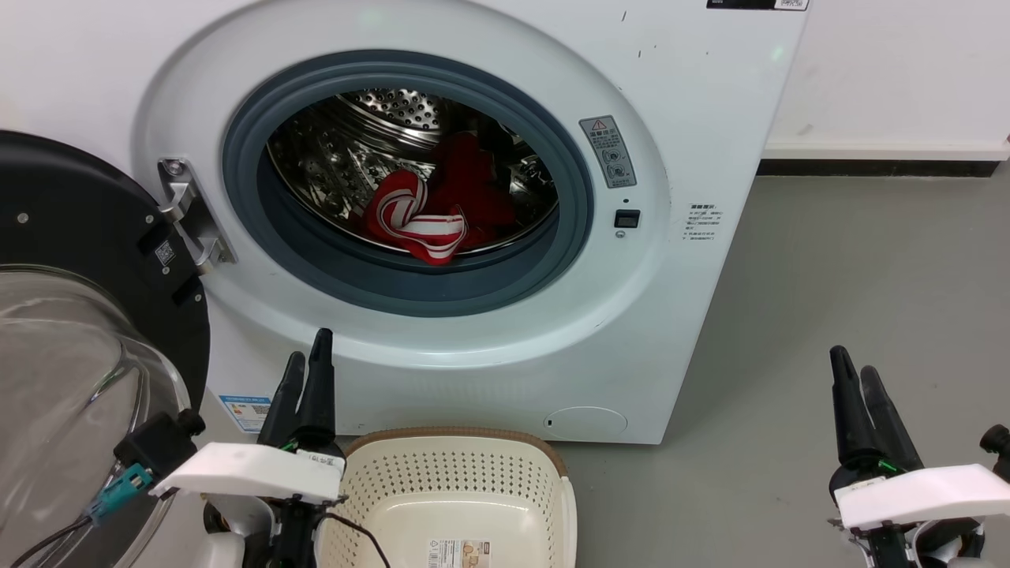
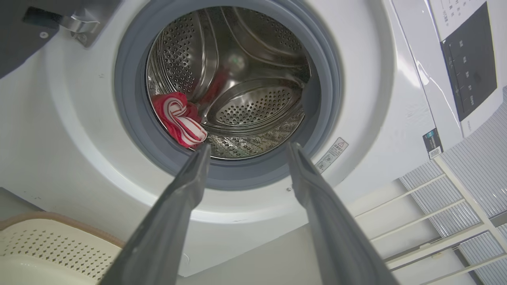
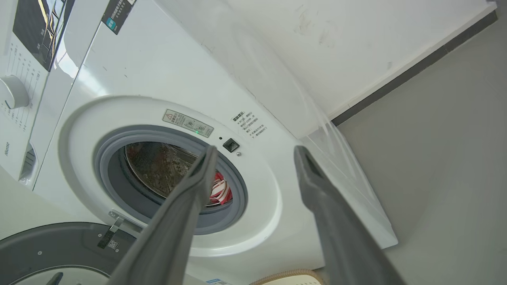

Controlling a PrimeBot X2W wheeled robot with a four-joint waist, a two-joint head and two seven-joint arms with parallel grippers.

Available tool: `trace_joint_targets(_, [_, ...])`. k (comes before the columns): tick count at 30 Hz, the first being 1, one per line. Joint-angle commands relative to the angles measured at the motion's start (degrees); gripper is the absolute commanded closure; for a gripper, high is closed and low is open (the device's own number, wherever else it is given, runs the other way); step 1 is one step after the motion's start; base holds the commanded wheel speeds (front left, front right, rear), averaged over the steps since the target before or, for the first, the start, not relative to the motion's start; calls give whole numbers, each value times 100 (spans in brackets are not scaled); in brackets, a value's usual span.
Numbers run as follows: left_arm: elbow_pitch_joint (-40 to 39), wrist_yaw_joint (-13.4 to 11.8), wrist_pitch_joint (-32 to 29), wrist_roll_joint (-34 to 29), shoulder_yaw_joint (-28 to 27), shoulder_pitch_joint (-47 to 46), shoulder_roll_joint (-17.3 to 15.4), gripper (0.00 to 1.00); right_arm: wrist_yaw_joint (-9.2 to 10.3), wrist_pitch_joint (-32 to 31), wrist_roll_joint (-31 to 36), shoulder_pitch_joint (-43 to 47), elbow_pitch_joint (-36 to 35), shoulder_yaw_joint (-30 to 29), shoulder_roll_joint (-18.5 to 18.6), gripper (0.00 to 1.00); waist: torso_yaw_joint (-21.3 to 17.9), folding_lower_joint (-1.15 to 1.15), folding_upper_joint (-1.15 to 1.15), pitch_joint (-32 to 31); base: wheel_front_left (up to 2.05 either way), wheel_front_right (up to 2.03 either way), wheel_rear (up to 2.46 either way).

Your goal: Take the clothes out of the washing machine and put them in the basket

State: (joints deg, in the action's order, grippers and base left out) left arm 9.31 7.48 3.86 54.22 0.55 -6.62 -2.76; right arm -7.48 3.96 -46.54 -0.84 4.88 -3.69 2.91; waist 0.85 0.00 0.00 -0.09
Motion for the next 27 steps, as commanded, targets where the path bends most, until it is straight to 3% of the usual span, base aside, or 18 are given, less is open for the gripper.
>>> trace_joint_targets(1, [-96, 1, 59, -171, 27, -185, -14, 0, -2, 49, 182, -16, -118, 11, 3, 0, 2, 0, 0, 0, 0, 0, 0])
trace_joint_targets(27, [71, -101, 521, -2426, 298, -221, -16, 0, -1, 299, 2501, 181, -126, 94, 0, 0, 74, 0, 0, -24, 0, 0, 0])
